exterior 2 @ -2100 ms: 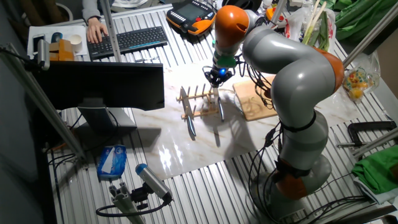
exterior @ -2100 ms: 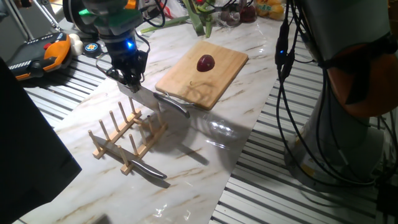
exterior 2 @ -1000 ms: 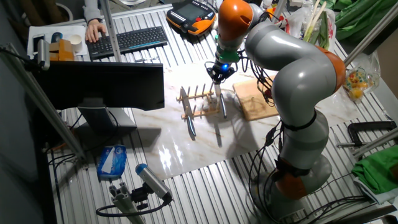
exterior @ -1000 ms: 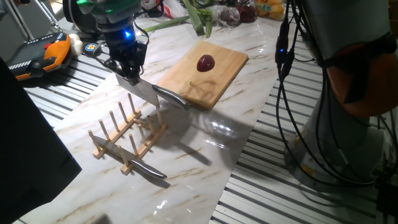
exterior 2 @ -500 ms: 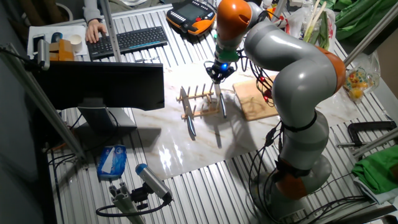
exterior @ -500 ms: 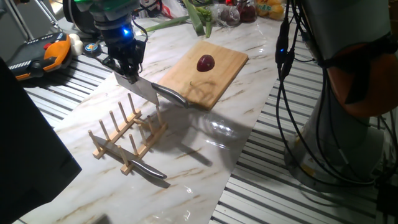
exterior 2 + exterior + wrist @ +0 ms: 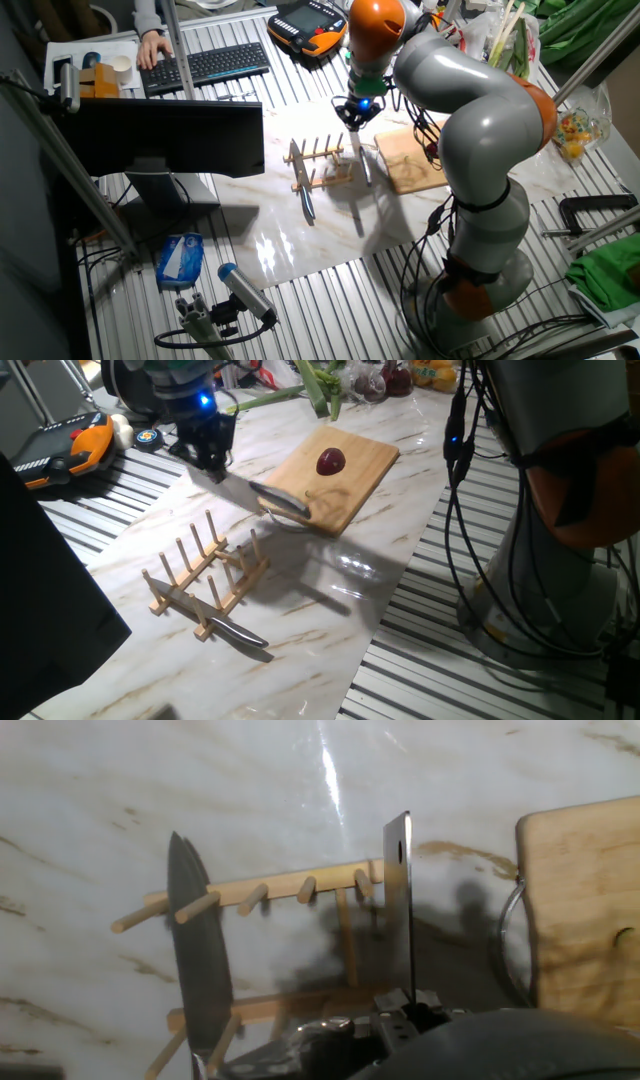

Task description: Chop the onions

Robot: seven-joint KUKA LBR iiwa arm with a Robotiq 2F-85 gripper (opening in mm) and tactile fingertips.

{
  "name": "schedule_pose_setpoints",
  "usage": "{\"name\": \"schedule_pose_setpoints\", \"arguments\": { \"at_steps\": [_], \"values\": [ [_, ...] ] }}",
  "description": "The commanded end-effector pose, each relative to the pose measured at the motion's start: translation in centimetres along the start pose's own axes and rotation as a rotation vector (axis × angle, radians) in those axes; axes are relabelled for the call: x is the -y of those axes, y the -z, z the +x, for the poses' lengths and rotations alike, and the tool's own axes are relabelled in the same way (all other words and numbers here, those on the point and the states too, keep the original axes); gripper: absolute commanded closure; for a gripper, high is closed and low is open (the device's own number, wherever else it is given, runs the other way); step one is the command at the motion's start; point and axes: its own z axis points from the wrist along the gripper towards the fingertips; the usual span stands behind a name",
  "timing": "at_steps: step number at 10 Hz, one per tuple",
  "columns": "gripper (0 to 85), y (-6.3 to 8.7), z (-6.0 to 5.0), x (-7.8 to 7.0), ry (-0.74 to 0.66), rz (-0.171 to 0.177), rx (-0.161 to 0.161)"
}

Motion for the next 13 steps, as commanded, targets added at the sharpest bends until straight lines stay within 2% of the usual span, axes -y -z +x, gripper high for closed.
{"name": "schedule_pose_setpoints", "arguments": {
  "at_steps": [1,3,4,7,11,13],
  "values": [
    [84.3,0.1,0.3,0.6,0.001,0.014,0.007],
    [84.3,-0.4,1.0,2.2,0.001,0.013,0.008],
    [84.3,-1.3,0.9,3.0,0.006,0.008,0.006],
    [84.3,-3.1,0.6,5.9,0.025,0.009,0.014],
    [84.3,-5.5,0.2,10.4,0.057,0.002,0.025],
    [84.3,-5.4,-0.5,13.1,0.079,0.009,0.027]
  ]
}}
